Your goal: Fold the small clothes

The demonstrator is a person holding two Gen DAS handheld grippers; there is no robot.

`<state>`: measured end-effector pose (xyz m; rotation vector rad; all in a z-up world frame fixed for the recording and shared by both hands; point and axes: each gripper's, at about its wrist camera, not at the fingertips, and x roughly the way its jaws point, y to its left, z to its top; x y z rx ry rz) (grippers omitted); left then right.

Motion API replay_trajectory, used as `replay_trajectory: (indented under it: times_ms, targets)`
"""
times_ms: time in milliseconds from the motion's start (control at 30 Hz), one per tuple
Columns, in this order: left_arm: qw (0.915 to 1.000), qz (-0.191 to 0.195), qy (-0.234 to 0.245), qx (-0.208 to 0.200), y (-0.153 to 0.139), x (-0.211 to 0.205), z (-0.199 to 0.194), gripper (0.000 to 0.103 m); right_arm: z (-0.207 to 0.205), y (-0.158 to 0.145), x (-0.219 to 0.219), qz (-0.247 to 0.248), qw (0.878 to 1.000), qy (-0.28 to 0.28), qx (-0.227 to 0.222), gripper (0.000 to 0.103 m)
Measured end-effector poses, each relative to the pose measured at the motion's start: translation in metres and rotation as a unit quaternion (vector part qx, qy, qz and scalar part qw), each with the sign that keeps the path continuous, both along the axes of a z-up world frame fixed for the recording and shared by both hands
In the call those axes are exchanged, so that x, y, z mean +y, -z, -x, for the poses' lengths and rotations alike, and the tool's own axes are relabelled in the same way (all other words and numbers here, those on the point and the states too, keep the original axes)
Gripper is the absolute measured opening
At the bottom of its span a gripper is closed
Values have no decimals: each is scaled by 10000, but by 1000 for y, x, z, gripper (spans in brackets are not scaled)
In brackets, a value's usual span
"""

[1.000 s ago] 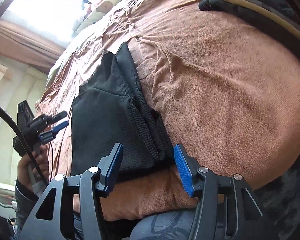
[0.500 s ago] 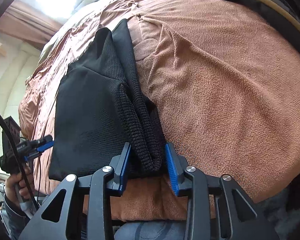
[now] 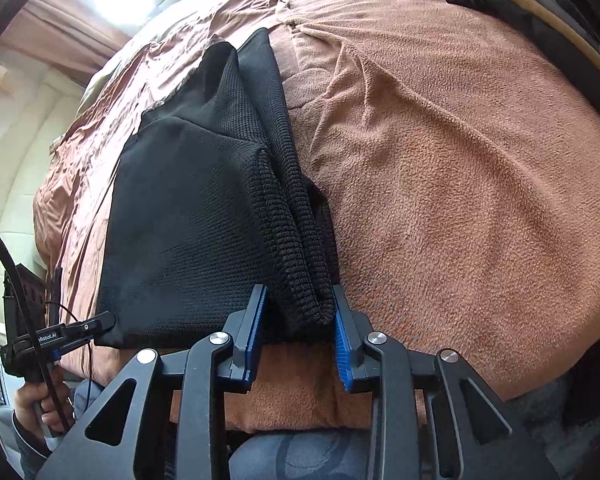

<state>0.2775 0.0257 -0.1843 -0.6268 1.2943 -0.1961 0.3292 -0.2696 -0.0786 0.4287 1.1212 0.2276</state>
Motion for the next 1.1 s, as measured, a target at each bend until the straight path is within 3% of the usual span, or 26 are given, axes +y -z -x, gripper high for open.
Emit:
replay_trajectory:
  times_ms: [67,300,600,733,833,867,933,1100]
  targets:
    - [9999,80,-20,-80,-3,2,4,8,0,-1,4,14,10000,-27,9,28]
    - [9996,156,-149,-208,-11,21,13,7,5,-2,22,14,9997,-223,119,28]
    - [9999,47,-64,-88,-18,40,19,7,8,2,29,-315,9980,-433,339,28]
    - [10000,28,-5,-51,-20,42,19,8,4,-6,24,-181,9986,-473,177,29]
    - [9998,-174,-45,8,-22,45,13,19,-2,-12,14,-359,9983,-454,-22,54]
    - [9998,-187,-86,-35,-23,47,11,27,-4,-13,10,-369,9984,-423,-97,61]
    - [9997,-140,-172,-113,-26,50,5,38,-9,-13,5,-457,9980,-413,-155,62]
    - [9994,-95,-197,-280,-31,52,-13,42,-27,-8,-11,-767,9960,-397,-209,62]
